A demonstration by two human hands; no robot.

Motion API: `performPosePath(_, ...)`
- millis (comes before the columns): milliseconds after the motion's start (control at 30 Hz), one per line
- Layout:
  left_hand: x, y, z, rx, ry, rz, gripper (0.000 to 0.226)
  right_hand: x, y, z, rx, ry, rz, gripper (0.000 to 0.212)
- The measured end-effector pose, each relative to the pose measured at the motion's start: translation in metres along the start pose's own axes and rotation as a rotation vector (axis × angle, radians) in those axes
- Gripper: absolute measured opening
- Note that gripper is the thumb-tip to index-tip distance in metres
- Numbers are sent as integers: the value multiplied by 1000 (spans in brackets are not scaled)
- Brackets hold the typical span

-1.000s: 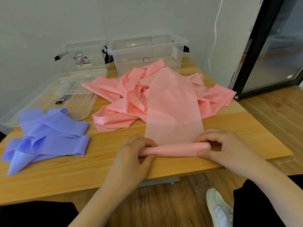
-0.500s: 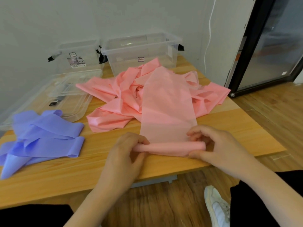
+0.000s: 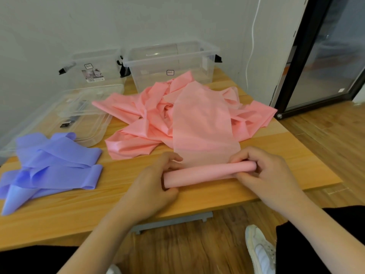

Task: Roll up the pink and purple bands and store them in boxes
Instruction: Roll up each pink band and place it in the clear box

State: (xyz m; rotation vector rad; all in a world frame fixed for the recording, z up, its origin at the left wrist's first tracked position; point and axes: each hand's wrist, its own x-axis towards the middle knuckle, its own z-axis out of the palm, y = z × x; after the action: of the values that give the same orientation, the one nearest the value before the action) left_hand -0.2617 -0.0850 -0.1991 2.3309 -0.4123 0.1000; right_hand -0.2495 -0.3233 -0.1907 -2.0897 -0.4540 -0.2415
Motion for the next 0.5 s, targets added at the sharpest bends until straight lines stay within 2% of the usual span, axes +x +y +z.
performPosePath(100,4,-3,-6,73,22,28,57,2,-2,-2,135,29,64,26)
performPosePath(200,4,-5,-14,199,-86,61,62,2,-2,-6,174,-52,90,26)
performPosePath(367,4,-10,-17,283,-245,119,62,0,-1,-12,123,-238,154,19)
performPosePath(500,6,-19,-17,362,-294,140,65,-3,0,-11,84,-279,176,20)
